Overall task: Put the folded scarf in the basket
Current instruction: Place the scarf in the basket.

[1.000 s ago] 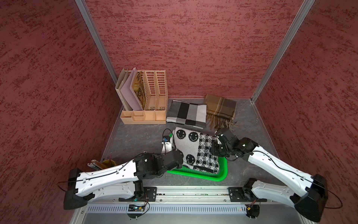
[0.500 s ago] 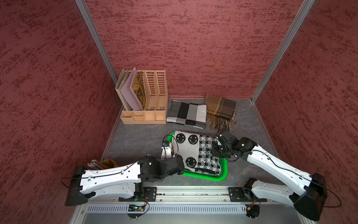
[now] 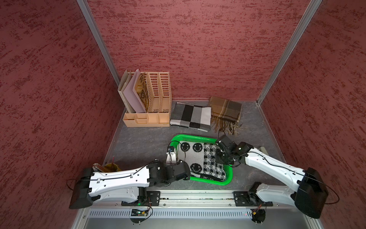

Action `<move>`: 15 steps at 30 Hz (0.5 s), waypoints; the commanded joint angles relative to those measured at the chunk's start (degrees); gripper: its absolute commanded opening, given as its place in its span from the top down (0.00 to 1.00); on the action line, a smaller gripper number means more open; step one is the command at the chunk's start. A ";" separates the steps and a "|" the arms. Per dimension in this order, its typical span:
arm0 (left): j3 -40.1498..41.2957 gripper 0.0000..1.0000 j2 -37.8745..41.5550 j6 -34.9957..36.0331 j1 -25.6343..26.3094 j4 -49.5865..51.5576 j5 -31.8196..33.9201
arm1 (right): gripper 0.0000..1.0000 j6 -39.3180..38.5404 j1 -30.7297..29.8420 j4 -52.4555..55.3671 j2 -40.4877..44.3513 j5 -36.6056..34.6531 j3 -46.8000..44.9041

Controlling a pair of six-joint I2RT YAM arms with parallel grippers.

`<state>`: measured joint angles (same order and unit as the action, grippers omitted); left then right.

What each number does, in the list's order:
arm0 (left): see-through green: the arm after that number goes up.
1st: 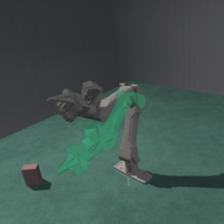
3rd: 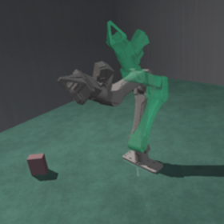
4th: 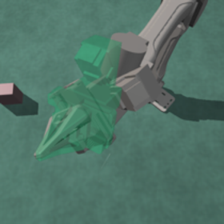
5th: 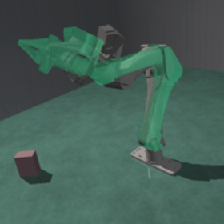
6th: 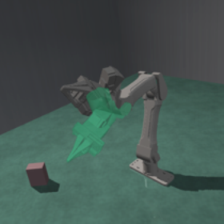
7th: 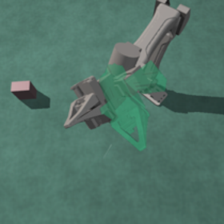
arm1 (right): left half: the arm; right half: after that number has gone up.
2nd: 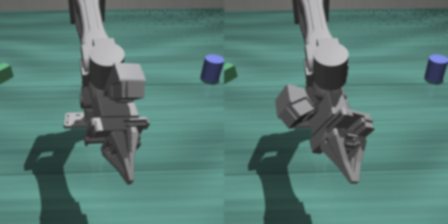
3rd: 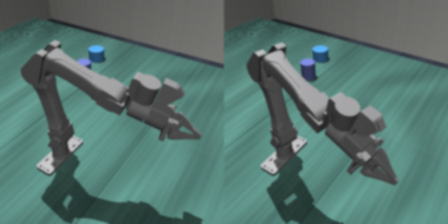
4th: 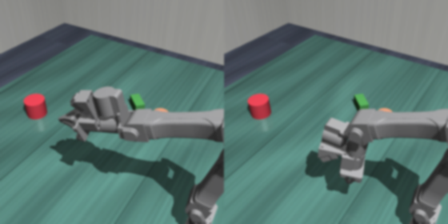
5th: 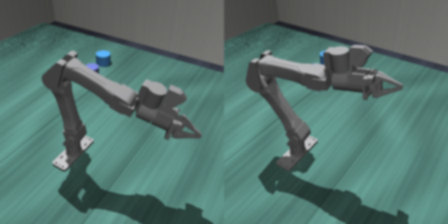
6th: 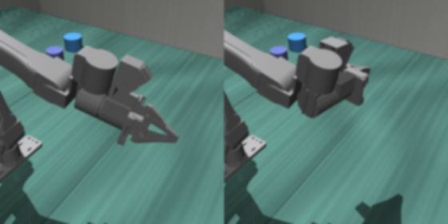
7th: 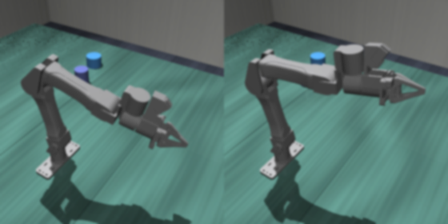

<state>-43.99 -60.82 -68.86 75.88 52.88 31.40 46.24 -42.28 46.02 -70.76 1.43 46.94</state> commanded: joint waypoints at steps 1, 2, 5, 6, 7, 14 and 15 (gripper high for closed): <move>1.77 1.00 -1.03 -1.58 0.15 0.74 0.30 | 1.00 0.19 -0.25 -1.29 -0.36 -5.13 -0.33; 2.08 1.00 -1.22 -1.70 0.15 0.44 0.22 | 1.00 0.25 -0.26 -1.29 -0.49 -5.28 -0.49; 3.02 1.00 -2.33 -2.07 -0.14 -0.43 -0.12 | 1.00 0.85 -0.26 -1.90 -1.01 -5.39 -1.30; 3.12 1.00 -2.83 -2.07 -0.41 -0.56 -0.30 | 1.00 1.00 -0.26 -2.05 -1.28 -5.51 -1.50; 3.12 1.00 -3.34 -1.98 -0.48 -0.50 -0.50 | 1.00 1.08 -0.26 -2.23 -1.52 -5.52 -1.58; 2.59 1.00 -4.89 -3.92 -1.09 2.48 -0.34 | 1.00 2.78 -0.26 -1.01 -0.43 -6.46 -2.30; 2.51 1.00 -4.60 -4.08 -1.19 2.95 -0.04 | 0.98 2.90 -0.26 -0.77 0.05 -6.74 -2.31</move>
<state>-41.30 -65.91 -71.16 75.18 51.62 29.71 47.62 -42.35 44.10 -72.42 -0.40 45.19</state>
